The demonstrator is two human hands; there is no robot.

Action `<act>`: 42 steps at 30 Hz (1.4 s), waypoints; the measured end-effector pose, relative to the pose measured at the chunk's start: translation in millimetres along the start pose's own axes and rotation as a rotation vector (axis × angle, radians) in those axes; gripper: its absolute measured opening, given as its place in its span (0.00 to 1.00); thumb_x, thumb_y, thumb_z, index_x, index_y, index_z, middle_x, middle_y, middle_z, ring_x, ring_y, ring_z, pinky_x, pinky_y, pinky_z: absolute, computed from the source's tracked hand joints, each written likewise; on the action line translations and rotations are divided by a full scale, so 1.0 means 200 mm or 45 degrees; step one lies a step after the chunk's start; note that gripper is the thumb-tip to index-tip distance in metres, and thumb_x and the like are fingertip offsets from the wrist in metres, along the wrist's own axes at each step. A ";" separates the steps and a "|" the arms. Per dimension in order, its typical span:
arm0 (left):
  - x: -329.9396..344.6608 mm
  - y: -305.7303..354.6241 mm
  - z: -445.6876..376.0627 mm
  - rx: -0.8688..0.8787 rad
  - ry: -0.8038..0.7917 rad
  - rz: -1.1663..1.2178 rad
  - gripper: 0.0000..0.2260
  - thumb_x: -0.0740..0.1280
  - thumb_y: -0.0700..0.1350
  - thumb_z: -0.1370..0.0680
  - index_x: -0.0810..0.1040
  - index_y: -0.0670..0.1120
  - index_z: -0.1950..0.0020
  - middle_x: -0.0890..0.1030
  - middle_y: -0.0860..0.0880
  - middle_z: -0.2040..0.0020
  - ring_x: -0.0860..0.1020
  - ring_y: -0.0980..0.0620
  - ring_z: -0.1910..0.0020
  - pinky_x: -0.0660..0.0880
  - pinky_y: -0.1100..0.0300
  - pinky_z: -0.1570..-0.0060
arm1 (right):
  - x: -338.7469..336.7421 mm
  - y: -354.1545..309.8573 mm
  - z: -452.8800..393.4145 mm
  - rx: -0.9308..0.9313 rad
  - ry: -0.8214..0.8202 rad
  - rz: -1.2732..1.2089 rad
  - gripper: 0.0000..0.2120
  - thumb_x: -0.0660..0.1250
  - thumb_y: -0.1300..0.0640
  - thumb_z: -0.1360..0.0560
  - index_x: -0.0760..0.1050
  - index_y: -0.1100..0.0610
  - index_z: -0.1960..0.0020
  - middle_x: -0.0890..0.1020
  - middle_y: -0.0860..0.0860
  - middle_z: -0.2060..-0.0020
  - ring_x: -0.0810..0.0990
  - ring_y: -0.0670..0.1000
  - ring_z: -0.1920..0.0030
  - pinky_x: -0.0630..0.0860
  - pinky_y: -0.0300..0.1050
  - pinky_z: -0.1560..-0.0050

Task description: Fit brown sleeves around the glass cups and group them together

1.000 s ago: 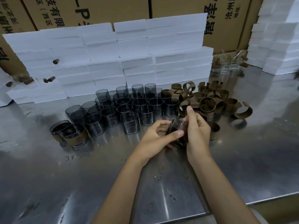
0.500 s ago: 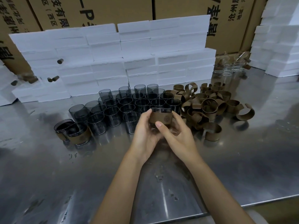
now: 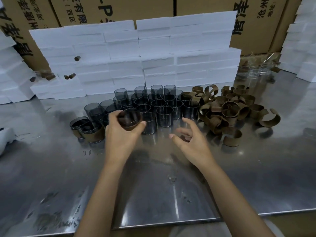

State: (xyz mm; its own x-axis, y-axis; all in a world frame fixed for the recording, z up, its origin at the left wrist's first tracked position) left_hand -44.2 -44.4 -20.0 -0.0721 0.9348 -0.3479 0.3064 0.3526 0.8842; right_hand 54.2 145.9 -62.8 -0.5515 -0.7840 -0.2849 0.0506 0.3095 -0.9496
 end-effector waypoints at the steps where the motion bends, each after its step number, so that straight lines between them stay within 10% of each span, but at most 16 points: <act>1: -0.04 -0.03 -0.02 -0.025 -0.008 -0.084 0.28 0.80 0.55 0.30 0.69 0.55 0.38 0.78 0.56 0.49 0.79 0.49 0.45 0.73 0.55 0.50 | 0.00 0.00 0.00 0.007 0.016 -0.008 0.34 0.75 0.49 0.24 0.65 0.47 0.22 0.82 0.45 0.39 0.78 0.46 0.39 0.69 0.39 0.39; 7: -0.17 -0.16 -0.10 -0.027 -0.018 -0.740 0.35 0.79 0.60 0.30 0.76 0.43 0.30 0.68 0.41 0.35 0.63 0.40 0.33 0.63 0.48 0.29 | 0.00 0.02 -0.01 0.021 0.056 0.008 0.26 0.73 0.54 0.22 0.69 0.48 0.26 0.83 0.45 0.43 0.79 0.44 0.42 0.70 0.35 0.42; 26: -0.14 -0.15 -0.29 0.241 -0.008 -1.155 0.14 0.71 0.51 0.21 0.81 0.48 0.36 0.70 0.40 0.31 0.62 0.39 0.28 0.54 0.43 0.28 | -0.01 0.02 -0.03 0.036 0.089 -0.037 0.14 0.71 0.57 0.22 0.77 0.49 0.38 0.85 0.45 0.49 0.81 0.45 0.46 0.73 0.33 0.49; 36: -0.03 0.09 -0.15 0.429 0.148 -0.453 0.09 0.66 0.43 0.17 0.79 0.40 0.40 0.72 0.40 0.37 0.67 0.40 0.33 0.64 0.49 0.32 | -0.01 0.02 -0.04 0.058 0.153 -0.203 0.03 0.68 0.50 0.19 0.81 0.48 0.48 0.86 0.43 0.56 0.82 0.38 0.54 0.75 0.34 0.53; 42: 0.29 0.37 0.02 0.350 -0.382 0.164 0.06 0.62 0.42 0.16 0.74 0.47 0.53 0.74 0.50 0.52 0.72 0.54 0.51 0.67 0.66 0.52 | -0.07 -0.04 -0.09 0.271 0.045 -0.734 0.24 0.55 0.41 0.16 0.80 0.58 0.40 0.87 0.54 0.57 0.83 0.51 0.59 0.77 0.42 0.57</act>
State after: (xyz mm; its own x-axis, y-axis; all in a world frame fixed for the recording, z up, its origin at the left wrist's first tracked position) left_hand -21.5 35.7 24.7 0.2507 0.9022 -0.3511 0.5394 0.1710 0.8245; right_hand 47.3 164.7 -49.4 -0.5663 -0.7738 0.2837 -0.1011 -0.2763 -0.9557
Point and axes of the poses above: each hand's wrist, its own z-axis away from the middle knuckle, its own x-axis out of the palm, y = z × x, the point moved 2 cm from there along -z, towards the middle knuckle
